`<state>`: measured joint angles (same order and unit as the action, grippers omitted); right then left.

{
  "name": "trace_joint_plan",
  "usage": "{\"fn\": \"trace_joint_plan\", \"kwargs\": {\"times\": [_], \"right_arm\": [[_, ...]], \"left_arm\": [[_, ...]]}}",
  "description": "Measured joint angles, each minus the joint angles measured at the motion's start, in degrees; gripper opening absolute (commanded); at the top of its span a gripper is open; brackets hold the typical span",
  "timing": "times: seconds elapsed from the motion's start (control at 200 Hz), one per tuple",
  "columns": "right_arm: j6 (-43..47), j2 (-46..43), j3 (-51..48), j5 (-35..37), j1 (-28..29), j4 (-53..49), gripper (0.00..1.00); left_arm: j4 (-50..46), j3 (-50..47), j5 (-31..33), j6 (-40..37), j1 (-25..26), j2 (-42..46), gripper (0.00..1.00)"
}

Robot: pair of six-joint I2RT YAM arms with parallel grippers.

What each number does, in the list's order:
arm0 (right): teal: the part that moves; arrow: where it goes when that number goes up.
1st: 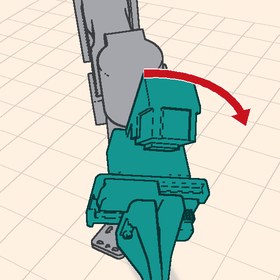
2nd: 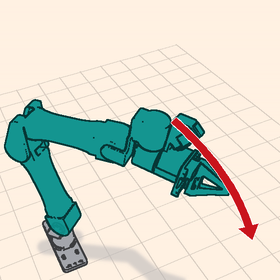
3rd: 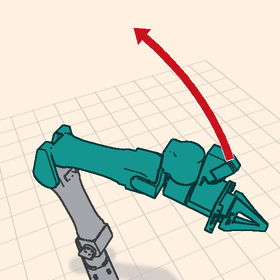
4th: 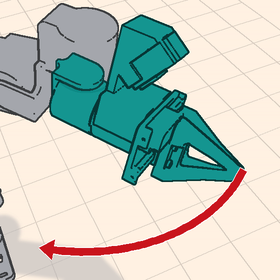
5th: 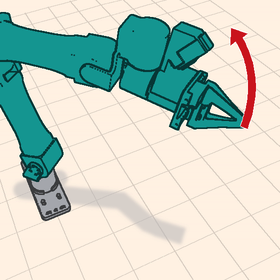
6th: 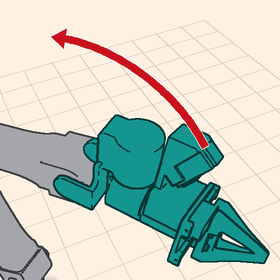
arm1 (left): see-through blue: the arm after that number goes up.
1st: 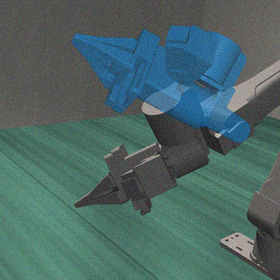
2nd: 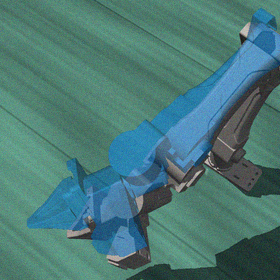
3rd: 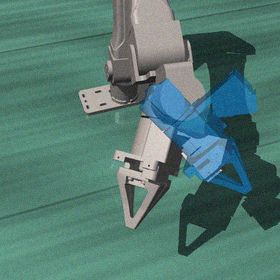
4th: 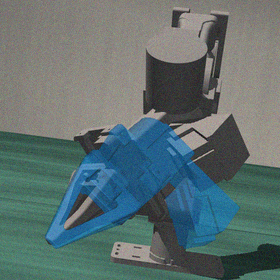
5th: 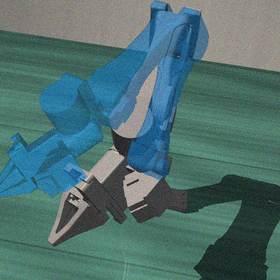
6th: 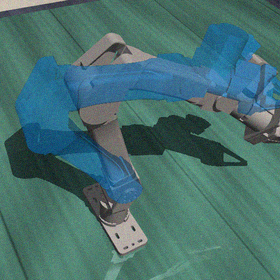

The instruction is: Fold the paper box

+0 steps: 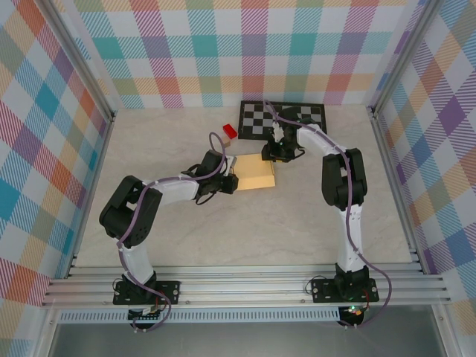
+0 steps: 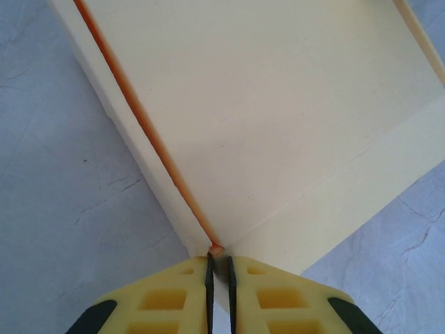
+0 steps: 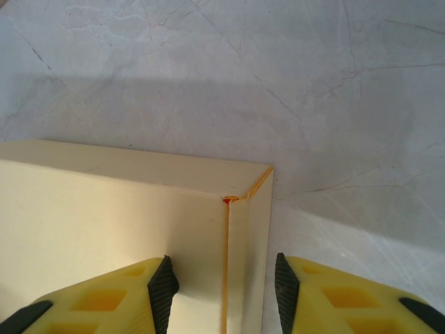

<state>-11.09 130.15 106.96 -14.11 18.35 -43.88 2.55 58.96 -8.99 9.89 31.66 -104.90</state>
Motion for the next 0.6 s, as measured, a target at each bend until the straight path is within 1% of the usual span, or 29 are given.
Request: {"fn": "trace_joint_plan", "kwargs": {"times": [0.055, 0.165, 0.215, 0.275, 0.345, 0.405, 0.495, 0.6], "right_arm": [[0.00, 0.00, 0.00, 0.00, -0.02, 0.00, 0.45], [-0.02, 0.00, 0.00, -0.04, -0.15, 0.02, 0.45], [-0.02, 0.00, 0.00, -0.07, -0.15, 0.04, 0.45], [-0.04, 0.00, 0.00, -0.07, -0.15, 0.04, 0.45], [-0.04, 0.00, -0.02, -0.07, -0.15, 0.04, 0.45], [-0.17, 0.00, -0.02, -0.07, -0.17, 0.04, 0.45], [-0.24, 0.00, -0.02, -0.07, -0.22, 0.07, 0.45], [-0.26, 0.00, -0.02, -0.07, -0.28, 0.07, 0.45]], "left_arm": [[-0.22, 0.00, -0.20, 0.94, -0.04, 0.00, 0.22], [-1.51, -0.02, -1.49, 2.91, -0.04, 0.00, 0.33], [-1.90, -0.15, -2.14, 4.48, -0.04, 0.00, 0.35], [-2.03, -0.52, -3.06, 5.81, -0.04, 0.00, 0.34], [-2.10, -1.03, -4.11, 7.65, -0.04, 0.00, 0.29], [-2.10, -1.11, -4.98, 8.98, -0.04, -0.02, 0.28], [-2.03, -1.11, -5.46, 10.08, -0.04, -0.07, 0.27], [-2.03, -1.18, -5.51, 10.34, -0.04, -0.07, 0.23]]}}
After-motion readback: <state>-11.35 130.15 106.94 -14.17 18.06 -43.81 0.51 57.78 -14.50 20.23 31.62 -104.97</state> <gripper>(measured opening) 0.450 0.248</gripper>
